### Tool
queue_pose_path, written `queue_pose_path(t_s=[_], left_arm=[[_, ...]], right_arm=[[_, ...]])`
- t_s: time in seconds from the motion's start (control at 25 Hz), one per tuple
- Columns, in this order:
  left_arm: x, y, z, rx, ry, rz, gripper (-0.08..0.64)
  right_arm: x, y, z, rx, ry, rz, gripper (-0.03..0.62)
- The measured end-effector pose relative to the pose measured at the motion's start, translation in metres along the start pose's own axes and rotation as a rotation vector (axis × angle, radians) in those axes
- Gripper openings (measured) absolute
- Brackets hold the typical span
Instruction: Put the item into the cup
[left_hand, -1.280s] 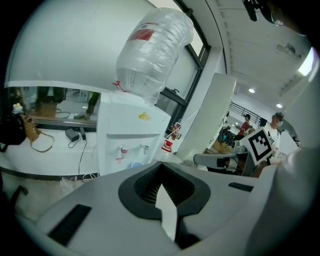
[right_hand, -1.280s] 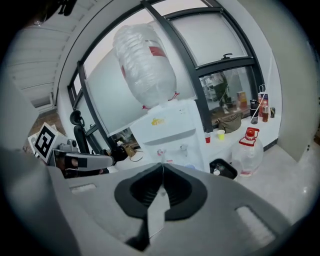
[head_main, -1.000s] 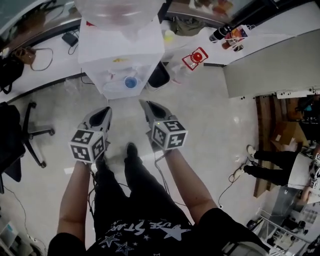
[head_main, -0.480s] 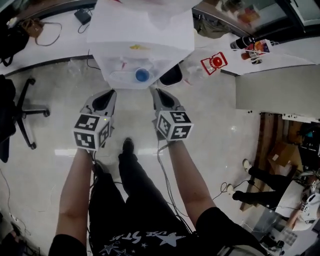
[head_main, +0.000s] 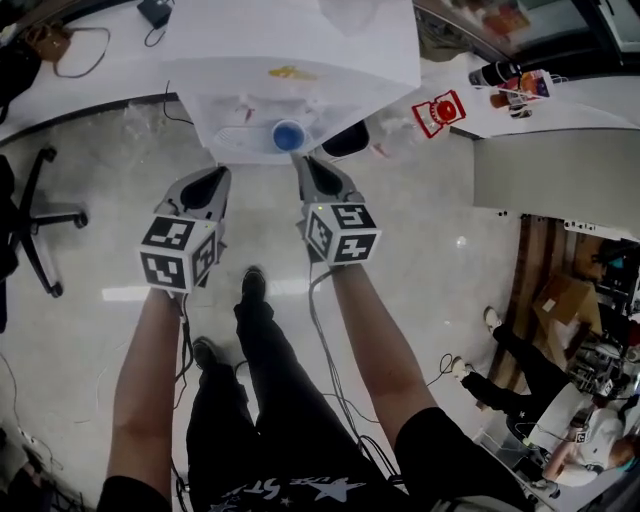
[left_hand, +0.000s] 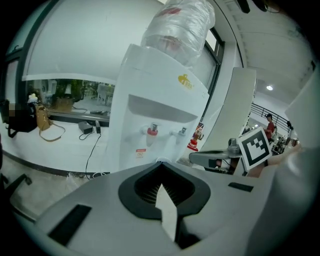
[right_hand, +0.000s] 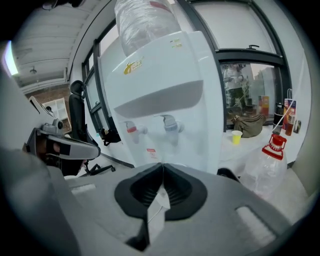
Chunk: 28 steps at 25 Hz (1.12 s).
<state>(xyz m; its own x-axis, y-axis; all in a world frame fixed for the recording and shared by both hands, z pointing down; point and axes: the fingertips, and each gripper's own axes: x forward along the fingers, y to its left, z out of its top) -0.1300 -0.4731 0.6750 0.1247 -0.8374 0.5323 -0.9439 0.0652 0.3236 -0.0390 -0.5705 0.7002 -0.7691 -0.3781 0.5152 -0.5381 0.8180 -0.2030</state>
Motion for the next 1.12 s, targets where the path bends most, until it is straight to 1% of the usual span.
queue_pose_path(t_s=[0.16,0.36,0.64,0.8,0.92,1.12], left_arm=[[0.017,0.007,-0.012,-0.011,0.019,-0.010,0.005],[0.035,0.014,-0.016,-0.037,0.025,-0.018,0.005],[0.054,0.019,-0.017,-0.018,0.042,-0.037,0.005],[0.060,0.021,-0.022,-0.025,0.053,-0.040,0.005],[0.060,0.021,-0.025,-0.024,0.060,-0.038,0.005],[0.063,0.019,-0.029,-0.027,0.067,-0.045,0.005]], right_arm=[[0.019,-0.001,0.002,-0.056,-0.004,0.006,0.002],[0.033,-0.004,0.005,-0.082,-0.008,0.005,0.002],[0.057,-0.011,-0.001,-0.151,0.023,0.003,0.002],[0.066,-0.017,-0.008,-0.190,0.040,-0.016,0.002],[0.071,-0.018,-0.010,-0.236,0.039,-0.029,0.002],[0.079,-0.019,-0.016,-0.278,0.062,-0.040,0.002]])
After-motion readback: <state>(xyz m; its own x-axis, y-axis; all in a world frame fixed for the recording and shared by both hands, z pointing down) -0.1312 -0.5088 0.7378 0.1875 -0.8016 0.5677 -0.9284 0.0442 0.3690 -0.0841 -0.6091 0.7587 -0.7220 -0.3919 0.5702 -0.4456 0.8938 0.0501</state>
